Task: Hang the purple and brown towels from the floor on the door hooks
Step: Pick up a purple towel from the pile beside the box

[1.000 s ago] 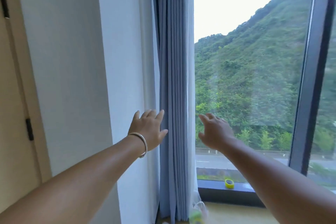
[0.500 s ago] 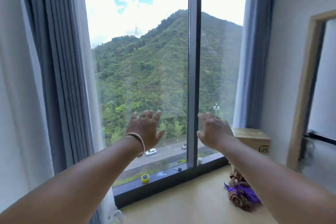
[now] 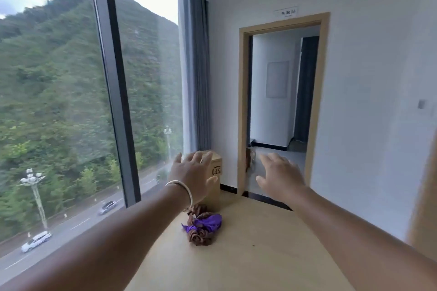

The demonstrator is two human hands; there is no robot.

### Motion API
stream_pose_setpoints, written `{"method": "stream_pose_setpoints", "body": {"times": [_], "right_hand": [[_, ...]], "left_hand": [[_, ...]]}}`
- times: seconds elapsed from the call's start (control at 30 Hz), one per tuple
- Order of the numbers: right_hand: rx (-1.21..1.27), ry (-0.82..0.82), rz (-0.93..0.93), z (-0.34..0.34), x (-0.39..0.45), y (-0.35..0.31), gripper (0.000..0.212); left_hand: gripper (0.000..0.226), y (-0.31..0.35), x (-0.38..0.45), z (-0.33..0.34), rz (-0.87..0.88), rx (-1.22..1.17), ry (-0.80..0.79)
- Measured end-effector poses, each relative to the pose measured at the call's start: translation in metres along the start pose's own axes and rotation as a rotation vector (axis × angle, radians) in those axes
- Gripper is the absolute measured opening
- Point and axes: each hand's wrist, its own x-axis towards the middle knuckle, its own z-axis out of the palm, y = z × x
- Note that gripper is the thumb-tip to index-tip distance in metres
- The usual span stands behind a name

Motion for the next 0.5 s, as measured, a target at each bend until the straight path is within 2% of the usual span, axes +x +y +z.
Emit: {"method": "stream_pose_setpoints", "body": {"times": [0.23, 0.33, 0.5], "right_hand": [[-0.138, -0.062, 0.279, -0.003, 0.001, 0.118, 0.058], [-0.193, -0.062, 0.351, -0.004, 0.020, 0.152, 0.053], [-0.222, -0.047, 0.425, -0.003, 0.069, 0.185, 0.059]], "left_hand": [[0.071, 0.100, 0.091, 0.029, 0.271, -0.105, 0.074], [0.071, 0.123, 0.135, 0.040, 0.325, -0.136, 0.109], [0.071, 0.144, 0.212, 0.061, 0.391, -0.190, 0.147]]}}
